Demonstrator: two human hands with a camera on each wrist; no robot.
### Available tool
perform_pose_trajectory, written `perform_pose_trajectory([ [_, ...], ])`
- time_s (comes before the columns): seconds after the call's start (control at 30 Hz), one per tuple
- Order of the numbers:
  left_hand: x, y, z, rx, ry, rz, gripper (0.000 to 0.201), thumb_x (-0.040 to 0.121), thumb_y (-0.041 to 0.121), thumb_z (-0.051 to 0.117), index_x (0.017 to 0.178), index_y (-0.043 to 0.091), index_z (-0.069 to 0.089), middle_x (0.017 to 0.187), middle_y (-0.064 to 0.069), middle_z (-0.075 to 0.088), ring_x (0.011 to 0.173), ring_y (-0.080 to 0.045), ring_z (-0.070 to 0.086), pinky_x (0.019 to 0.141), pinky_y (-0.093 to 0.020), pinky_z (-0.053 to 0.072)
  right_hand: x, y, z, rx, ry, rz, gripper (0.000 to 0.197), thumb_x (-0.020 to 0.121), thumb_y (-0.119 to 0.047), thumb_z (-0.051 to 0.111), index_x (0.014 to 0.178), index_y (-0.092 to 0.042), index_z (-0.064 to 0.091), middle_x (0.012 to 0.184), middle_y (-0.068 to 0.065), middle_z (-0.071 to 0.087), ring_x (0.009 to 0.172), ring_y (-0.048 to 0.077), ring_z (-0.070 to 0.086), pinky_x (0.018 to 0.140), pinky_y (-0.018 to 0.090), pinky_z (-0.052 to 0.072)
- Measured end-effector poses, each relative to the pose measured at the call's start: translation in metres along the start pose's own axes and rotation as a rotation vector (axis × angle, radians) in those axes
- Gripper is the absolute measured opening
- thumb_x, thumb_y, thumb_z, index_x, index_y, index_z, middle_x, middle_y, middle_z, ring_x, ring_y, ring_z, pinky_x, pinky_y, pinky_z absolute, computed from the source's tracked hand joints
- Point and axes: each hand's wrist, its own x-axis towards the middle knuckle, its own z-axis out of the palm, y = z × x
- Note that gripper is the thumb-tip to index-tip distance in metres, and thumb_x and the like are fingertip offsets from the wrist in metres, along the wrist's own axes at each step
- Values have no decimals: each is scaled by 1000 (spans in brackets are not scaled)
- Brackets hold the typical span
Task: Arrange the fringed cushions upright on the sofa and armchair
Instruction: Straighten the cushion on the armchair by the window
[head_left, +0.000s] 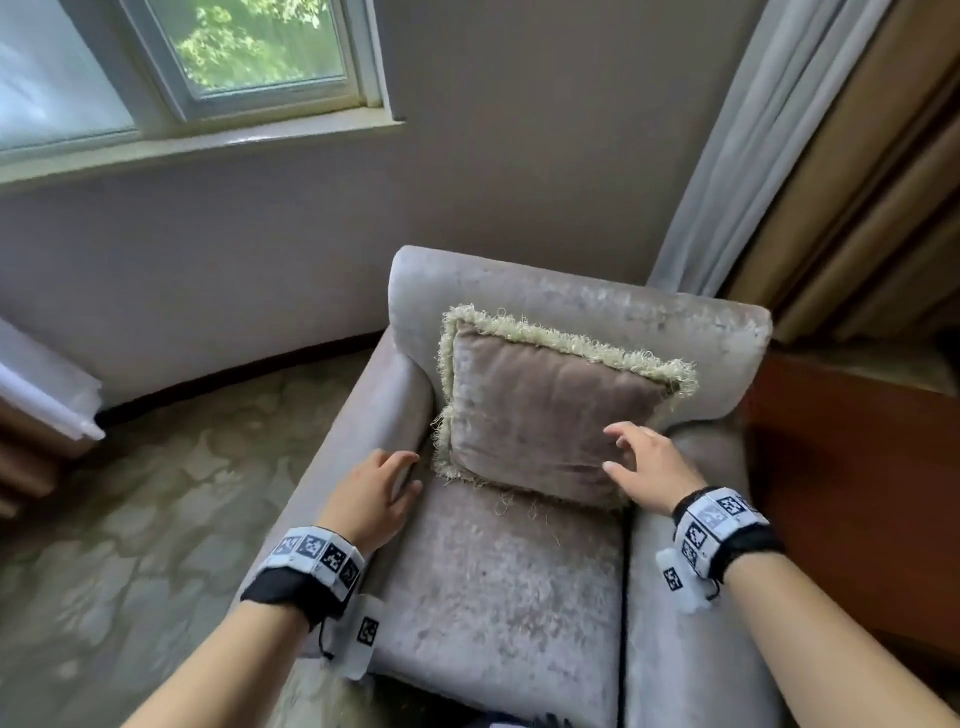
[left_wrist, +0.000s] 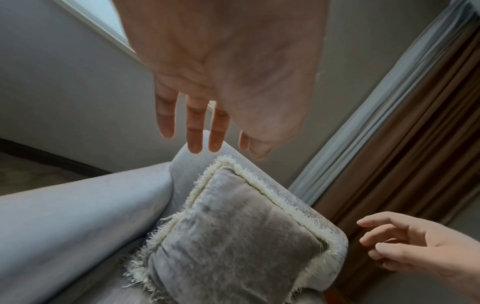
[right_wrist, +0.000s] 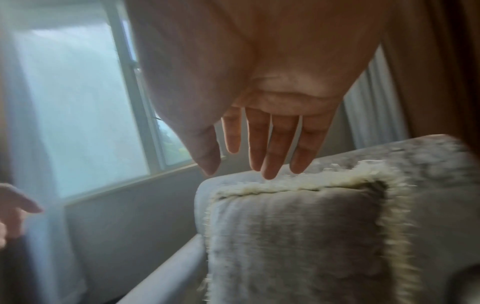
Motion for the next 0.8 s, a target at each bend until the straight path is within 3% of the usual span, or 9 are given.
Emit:
perform_pose_trajectory([
  [0.1,54,9,10,-2,-33,54,53,85,56,35,126,27,51,111,-5,57,103,-28,58,85,-38,49,32,26,-12,10,-5,99,45,86,-24,67,129,-19,55,114,6,59,107,22,57,94,31,42],
  [0.3,145,26,56,-126,-113,88,54,90,44,55,140,30,39,117,-5,47,102,-27,57,84,-38,50,84,51,-5,-16,16,198,49,84,-26,66,131,-23,51,122,5,51,114,27,51,98,37,41],
  [0.47,225,1,129,-219,-176,16,69,85,33,63,145,25,30,127,-12,43,121,-32,45,104,-38,36,139,75,16,-212,13,262,67,84,-38,64,143,-37,32,148,1,26,132,30,29,104,48,40],
  [0.53,245,-19,157,-241,-144,-24,68,84,30,62,146,22,33,126,-15,43,122,-34,43,107,-38,32,163,79,26,-295,43,246,74,84,-47,63,146,-42,23,155,3,14,138,31,13,109,53,33],
  [0.63,267,-57,199,-251,-46,22,70,80,37,58,146,22,36,131,-19,42,124,-34,42,106,-36,32,203,95,44,-426,85,186,85,77,-73,56,147,-49,12,160,3,6,145,32,-2,116,57,7],
  [0.7,279,-84,226,-224,-36,83,76,80,48,57,148,27,30,139,-22,33,133,-33,33,109,-38,30,225,114,57,-448,50,196,93,69,-87,46,145,-52,6,160,3,6,145,35,-3,115,60,-6],
  [0.8,294,-121,267,-222,-31,113,87,77,60,58,149,27,22,151,-25,14,144,-37,17,112,-43,26,244,144,84,-432,95,230,101,56,-98,28,142,-52,3,154,9,18,139,40,12,114,65,-1],
])
